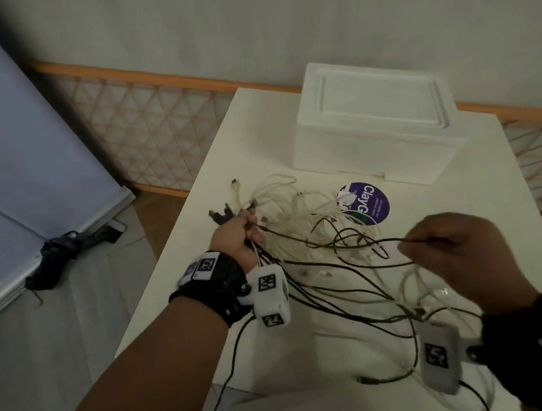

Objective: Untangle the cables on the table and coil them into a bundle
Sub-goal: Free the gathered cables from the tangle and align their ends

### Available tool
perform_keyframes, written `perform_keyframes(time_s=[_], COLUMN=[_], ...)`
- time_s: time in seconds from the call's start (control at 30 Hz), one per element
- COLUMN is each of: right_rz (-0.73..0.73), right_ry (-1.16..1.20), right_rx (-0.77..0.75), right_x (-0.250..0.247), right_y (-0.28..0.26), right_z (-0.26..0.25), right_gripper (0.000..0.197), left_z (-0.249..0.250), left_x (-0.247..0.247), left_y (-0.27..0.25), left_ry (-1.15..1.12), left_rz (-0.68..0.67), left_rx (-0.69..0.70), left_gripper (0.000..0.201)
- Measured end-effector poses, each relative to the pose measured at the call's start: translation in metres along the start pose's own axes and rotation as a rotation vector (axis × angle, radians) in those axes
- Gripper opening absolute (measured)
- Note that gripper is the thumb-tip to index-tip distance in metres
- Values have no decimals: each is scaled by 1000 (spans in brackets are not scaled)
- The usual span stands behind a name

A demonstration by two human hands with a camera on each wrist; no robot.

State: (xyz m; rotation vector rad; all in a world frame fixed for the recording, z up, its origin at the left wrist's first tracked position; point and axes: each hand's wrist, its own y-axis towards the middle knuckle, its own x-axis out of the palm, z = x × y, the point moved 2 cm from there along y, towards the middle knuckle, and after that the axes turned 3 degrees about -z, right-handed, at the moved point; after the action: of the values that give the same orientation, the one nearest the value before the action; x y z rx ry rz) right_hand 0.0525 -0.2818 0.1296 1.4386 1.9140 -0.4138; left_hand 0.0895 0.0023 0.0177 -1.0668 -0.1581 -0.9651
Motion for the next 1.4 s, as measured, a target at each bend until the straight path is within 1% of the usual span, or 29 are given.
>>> perform_keyframes(time_s=[0.03,0.07,0.1,0.17,0.2,0.27,0.37,0.4,0.43,0.5,0.57,0.63,0.7,0.77,0.83,0.9,0.97,1.03,1.1,1.13,1.17,1.2,1.27,1.33,1.4], right_rz=[78,128,125,59,56,114,251,278,279,200,70,-52,-194,-313,-376,-440,-469,-372,-194,-111,-56,-27,-34,-59,-51], right_ry=[27,-1,-86,-237,-249,-169,3,48,89,78,-13,-82,-160,-256,-352,-452,-486,-388,-176,-68,-8,13,34,43,64], right_rx=[62,119,169,221,211,158,126,97,56,-39,-129,-191,-206,-163,-57,86,223,289,274,245,192,121,-2,-71,-119], right_x=[-18,-32,-38,-37,-32,-19,-2,4,12,30,49,63,73,75,67,50,30,13,3,-1,-4,-6,-7,-4,-2], right_y=[-1,1,8,21,28,41,56,60,63,67,67,67,63,58,54,51,47,47,55,60,66,71,80,86,91], right_z=[5,11,18,25,24,18,4,-2,-8,-23,-33,-35,-29,-14,10,41,63,70,57,44,28,10,-25,-52,-71], right_gripper=[22,23,23,21,18,16,19,18,16,10,5,6,11,18,21,20,17,11,15,16,15,14,11,10,9], left_z=[2,1,-2,-12,-17,-26,-28,-27,-26,-22,-21,-20,-16,-8,7,25,40,47,43,40,35,29,17,10,6], left_x=[-1,-1,2,15,22,34,41,42,43,48,53,58,57,53,44,29,14,7,10,15,23,32,52,72,89], left_y=[4,6,4,-5,-11,-21,-32,-33,-35,-40,-44,-49,-51,-51,-47,-43,-41,-40,-41,-43,-46,-49,-59,-70,-82], left_ry=[4,17,35,81,97,101,99,100,96,110,154,132,74,23,-32,-85,-85,26,288,399,466,504,562,636,706], left_rz=[23,26,6,-63,-99,-168,-186,-187,-197,-239,-303,-377,-422,-448,-417,-321,-237,-164,-57,-32,-68,-155,-350,-494,-643], left_rx=[5,7,9,5,-5,-25,-56,-59,-58,-54,-42,-36,-21,6,86,205,278,329,466,528,559,556,541,578,578], left_gripper=[30,31,31,29,28,31,45,49,48,36,34,30,29,23,27,28,27,28,23,17,14,13,16,22,19])
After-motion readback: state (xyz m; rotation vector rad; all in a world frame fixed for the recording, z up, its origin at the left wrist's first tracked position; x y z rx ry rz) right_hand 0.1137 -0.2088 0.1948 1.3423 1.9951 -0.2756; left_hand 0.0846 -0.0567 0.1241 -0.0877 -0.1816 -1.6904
